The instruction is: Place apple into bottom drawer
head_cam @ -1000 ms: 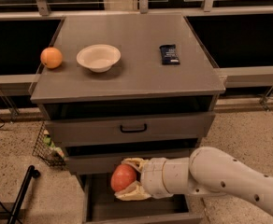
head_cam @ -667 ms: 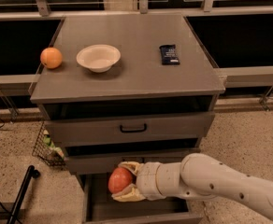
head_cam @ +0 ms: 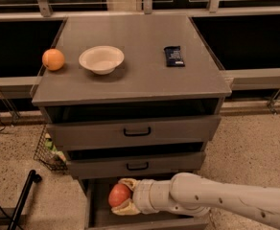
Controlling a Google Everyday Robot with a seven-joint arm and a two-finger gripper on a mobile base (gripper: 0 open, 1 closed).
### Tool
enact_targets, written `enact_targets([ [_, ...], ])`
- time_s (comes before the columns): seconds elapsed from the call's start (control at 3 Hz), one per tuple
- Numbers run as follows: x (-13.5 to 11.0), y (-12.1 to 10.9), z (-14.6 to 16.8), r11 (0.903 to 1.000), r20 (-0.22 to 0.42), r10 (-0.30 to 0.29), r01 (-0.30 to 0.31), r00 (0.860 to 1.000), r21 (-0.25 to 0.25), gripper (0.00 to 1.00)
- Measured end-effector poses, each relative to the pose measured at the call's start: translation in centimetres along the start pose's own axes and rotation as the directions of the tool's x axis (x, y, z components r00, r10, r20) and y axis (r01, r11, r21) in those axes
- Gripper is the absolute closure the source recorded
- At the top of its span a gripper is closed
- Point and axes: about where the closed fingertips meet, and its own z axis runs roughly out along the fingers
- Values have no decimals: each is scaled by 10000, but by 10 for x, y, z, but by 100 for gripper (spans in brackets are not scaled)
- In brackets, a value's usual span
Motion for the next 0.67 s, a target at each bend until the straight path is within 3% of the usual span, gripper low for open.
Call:
enact_targets([
  [0.33,55,12,29,9958,-634,915,-917,9938,-5,100],
  [0.67,61,14,34,9954,-674,944,-955,9932,-125,100],
])
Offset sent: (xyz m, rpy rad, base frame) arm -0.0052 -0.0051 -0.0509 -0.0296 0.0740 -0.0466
